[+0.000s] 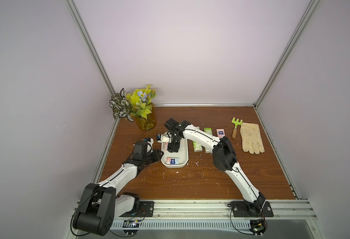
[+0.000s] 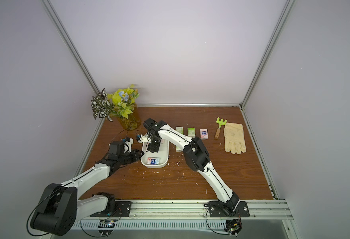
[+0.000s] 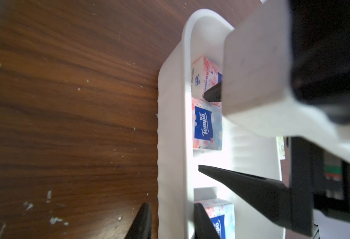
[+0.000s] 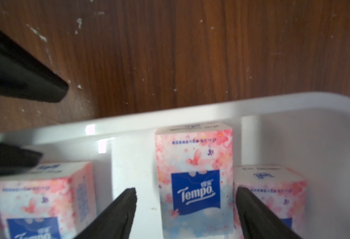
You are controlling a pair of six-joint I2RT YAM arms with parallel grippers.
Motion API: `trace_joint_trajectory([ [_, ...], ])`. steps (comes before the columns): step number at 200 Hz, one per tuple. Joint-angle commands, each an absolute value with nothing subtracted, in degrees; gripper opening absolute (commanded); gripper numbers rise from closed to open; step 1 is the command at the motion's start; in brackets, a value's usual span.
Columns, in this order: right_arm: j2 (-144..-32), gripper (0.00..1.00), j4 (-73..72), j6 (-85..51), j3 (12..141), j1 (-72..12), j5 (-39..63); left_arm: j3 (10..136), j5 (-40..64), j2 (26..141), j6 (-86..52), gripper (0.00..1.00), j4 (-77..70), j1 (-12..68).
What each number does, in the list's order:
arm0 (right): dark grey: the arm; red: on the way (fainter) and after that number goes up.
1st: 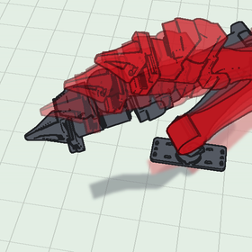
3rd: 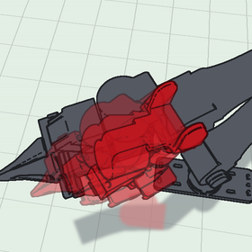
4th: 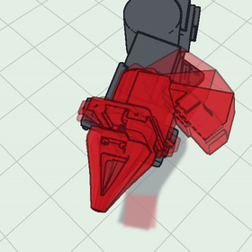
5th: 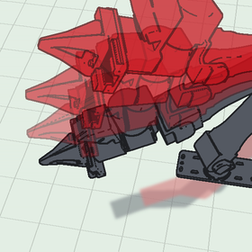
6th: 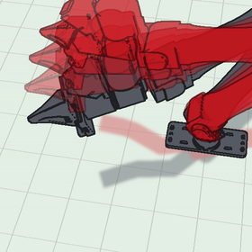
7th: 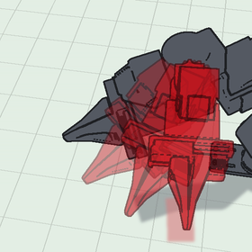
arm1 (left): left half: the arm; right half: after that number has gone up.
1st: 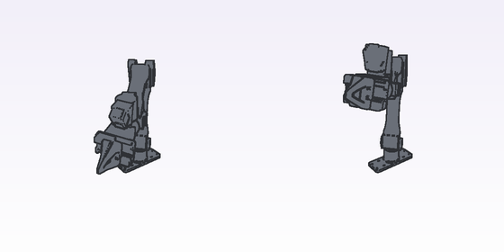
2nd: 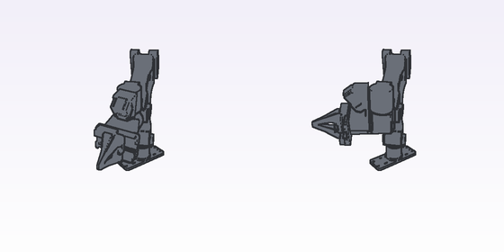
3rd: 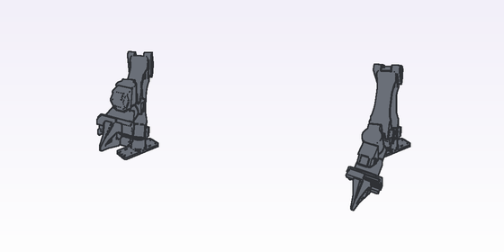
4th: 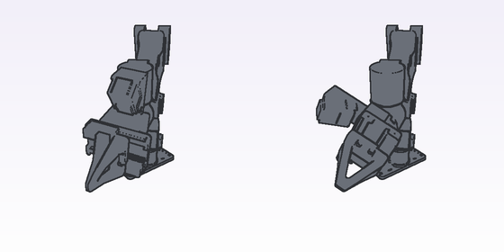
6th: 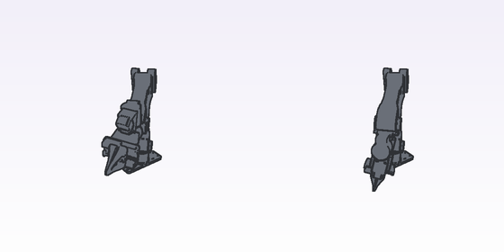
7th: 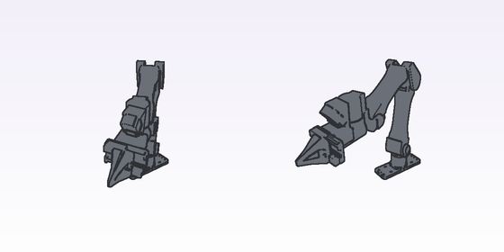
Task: Take the pocket tissues out of the storage box
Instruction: Pick up the pocket tissues from the storage box.
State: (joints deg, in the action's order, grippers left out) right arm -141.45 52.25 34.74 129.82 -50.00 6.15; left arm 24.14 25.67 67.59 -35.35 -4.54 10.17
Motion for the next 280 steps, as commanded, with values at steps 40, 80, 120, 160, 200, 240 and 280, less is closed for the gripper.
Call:
trace_joint_trajectory([
  [40,-142.65,0.78,53.39,35.75,129.94,-49.75,10.31,23.33,25.33,68.37,-34.98,0.29,-4.04,10.70],
  [80,-142.13,0.71,53.28,35.45,128.91,-50.07,11.07,23.51,25.31,68.51,-35.07,0.29,-4.22,10.72],
  [120,-140.01,0.73,51.72,34.86,125.95,-50.84,11.16,23.47,25.31,68.57,-34.98,0.29,-4.21,10.68],
  [160,-137.77,0.77,46.99,33.98,120.79,-50.96,10.78,23.55,25.31,68.63,-34.99,0.29,-4.31,10.72],
  [200,-137.91,0.71,44.18,32.88,119.60,-51.04,10.98,23.90,25.49,68.75,-34.81,0.29,-4.13,10.72],
  [240,-135.06,0.62,42.92,32.11,118.12,-50.98,9.18,23.85,25.13,68.04,-34.94,0.29,-3.69,10.70],
  [280,-130.97,0.60,41.13,30.40,115.47,-50.86,8.14,24.54,26.09,67.21,-34.99,0.36,-3.48,10.68],
])
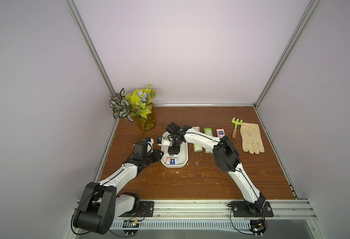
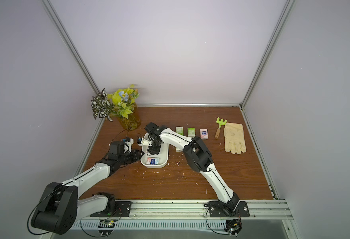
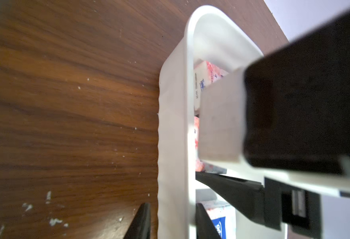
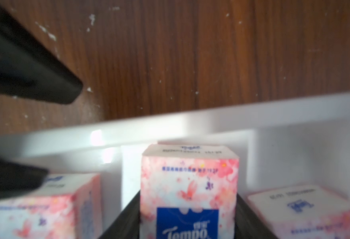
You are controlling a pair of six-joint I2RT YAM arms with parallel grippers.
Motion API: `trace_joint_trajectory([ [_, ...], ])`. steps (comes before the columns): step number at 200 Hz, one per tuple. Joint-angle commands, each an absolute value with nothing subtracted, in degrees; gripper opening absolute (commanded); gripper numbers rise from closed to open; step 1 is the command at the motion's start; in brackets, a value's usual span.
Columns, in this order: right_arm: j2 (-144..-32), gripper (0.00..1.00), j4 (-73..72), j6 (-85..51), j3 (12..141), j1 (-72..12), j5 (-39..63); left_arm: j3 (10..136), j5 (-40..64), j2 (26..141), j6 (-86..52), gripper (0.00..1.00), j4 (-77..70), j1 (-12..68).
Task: Take the pocket tissues out of the storage box
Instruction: Pick up the pocket tissues from the storage box, then place the pocket tissues at the center of the board.
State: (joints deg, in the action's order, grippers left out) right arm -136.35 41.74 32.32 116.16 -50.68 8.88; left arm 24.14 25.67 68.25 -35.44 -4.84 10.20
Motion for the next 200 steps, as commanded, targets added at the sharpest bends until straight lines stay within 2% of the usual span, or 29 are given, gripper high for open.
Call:
trace_joint_trajectory([
  [1,-130.96,0.60,41.13,30.32,115.44,-50.88,8.07,24.57,26.14,67.13,-35.03,0.36,-3.45,10.70],
  [46,-126.62,0.57,41.07,25.18,113.48,-50.19,6.99,28.34,26.38,62.79,-34.05,0.58,-0.76,10.72],
  [97,-118.17,0.55,38.81,16.22,109.29,-47.98,8.70,33.49,21.61,57.57,-31.85,0.79,3.49,10.72],
  [140,-108.20,0.55,35.84,6.11,101.90,-44.52,7.07,34.96,13.14,52.69,-30.24,0.87,2.35,10.57],
  [200,-91.55,0.56,30.51,-8.83,83.08,-34.45,2.71,35.51,4.14,47.78,-29.23,0.96,0.28,10.15],
])
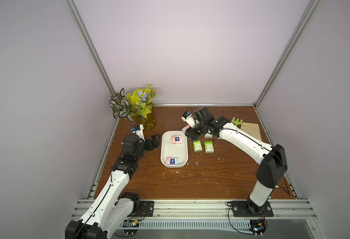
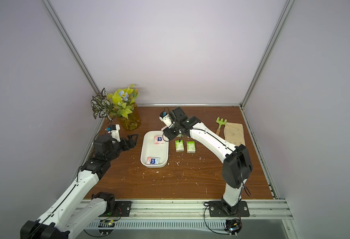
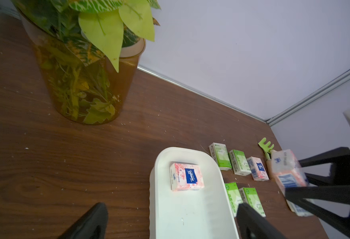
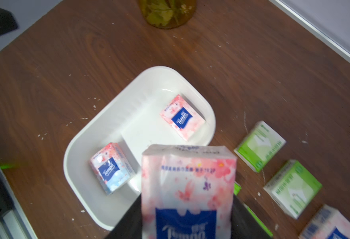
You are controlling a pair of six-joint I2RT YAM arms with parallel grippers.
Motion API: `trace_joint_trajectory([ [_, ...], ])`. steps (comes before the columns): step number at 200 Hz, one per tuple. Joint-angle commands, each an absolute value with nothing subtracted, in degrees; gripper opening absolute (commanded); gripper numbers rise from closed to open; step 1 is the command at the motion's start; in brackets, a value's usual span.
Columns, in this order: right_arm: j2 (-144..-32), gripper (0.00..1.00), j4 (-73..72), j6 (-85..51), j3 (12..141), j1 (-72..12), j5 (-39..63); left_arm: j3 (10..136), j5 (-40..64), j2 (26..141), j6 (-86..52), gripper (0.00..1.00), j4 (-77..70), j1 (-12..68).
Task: Take the pocket tissues out of the storage box
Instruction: Place the pocket tissues at the center of the board.
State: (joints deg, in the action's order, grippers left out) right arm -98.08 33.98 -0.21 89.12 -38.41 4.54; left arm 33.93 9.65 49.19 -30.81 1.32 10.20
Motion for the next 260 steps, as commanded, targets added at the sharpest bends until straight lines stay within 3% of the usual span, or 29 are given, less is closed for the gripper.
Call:
trace_joint_trajectory([
  [1,-91.22,0.56,30.37,-8.94,82.67,-34.28,2.72,35.51,4.09,47.75,-29.20,0.96,0.23,10.13],
  [50,-82.40,0.57,28.26,-11.27,70.49,-25.83,-0.26,35.73,2.83,47.03,-28.24,1.00,0.96,8.76],
  [104,-81.95,0.56,27.96,-9.72,61.38,-18.02,-6.08,34.62,3.78,46.66,-28.65,0.99,1.19,7.31],
  [260,-96.09,0.57,21.92,-7.81,55.75,-15.46,-3.87,34.38,4.44,48.16,-28.92,0.98,0.62,6.86],
])
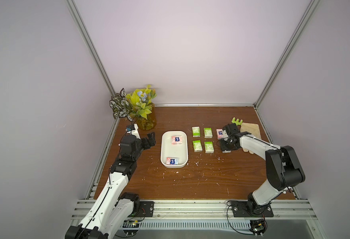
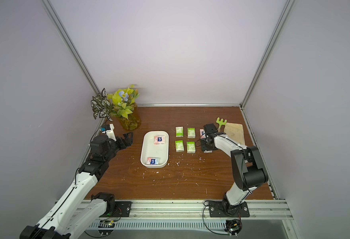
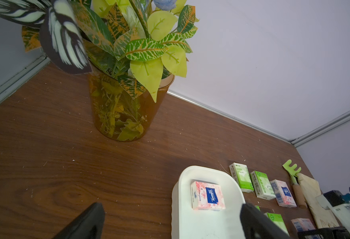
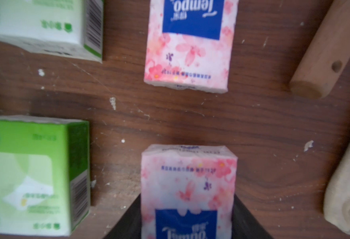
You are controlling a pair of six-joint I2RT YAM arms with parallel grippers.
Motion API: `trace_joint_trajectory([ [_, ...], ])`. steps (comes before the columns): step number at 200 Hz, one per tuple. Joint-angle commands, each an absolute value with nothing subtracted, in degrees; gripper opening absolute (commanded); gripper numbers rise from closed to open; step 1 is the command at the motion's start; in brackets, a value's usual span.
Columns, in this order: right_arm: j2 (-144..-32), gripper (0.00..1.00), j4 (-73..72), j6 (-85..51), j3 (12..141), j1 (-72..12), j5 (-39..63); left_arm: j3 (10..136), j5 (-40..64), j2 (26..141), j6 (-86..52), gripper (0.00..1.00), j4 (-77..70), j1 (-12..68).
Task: Take the pocket tissues out of the storage box
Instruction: Place the pocket tissues at the center of the board, then pick up the pocket tissues from the storage box.
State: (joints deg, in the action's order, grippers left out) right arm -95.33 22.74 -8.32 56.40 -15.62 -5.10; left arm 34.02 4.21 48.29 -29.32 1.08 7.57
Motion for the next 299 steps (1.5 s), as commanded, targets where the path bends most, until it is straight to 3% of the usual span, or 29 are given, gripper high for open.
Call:
trace_joint_trajectory([
  [1,-96.17,0.57,21.90,-7.82,55.74,-15.46,-3.87,34.42,4.42,48.16,-28.92,0.98,0.62,6.86],
  [47,-97.30,0.61,22.03,-7.91,55.42,-15.47,-4.23,34.30,4.66,48.60,-28.83,0.98,0.62,6.68],
  [97,-93.96,0.79,24.63,-7.24,57.38,-15.56,-7.48,34.11,5.18,48.60,-28.64,0.98,0.70,6.50],
  [145,-89.04,0.87,30.99,-4.13,65.86,-16.57,-8.70,34.58,6.13,49.52,-28.48,0.98,2.12,6.42],
  [183,-89.08,0.89,34.67,-0.64,76.69,-22.95,-8.71,34.56,11.30,51.13,-28.34,0.99,3.88,6.42],
  [245,-104.03,0.89,42.37,10.12,98.38,-36.50,-1.88,33.72,21.97,55.64,-29.53,1.00,7.87,6.50],
  [299,-124.90,0.85,57.73,20.55,122.53,-43.77,0.05,32.63,23.67,61.82,-29.97,0.83,6.47,9.43],
])
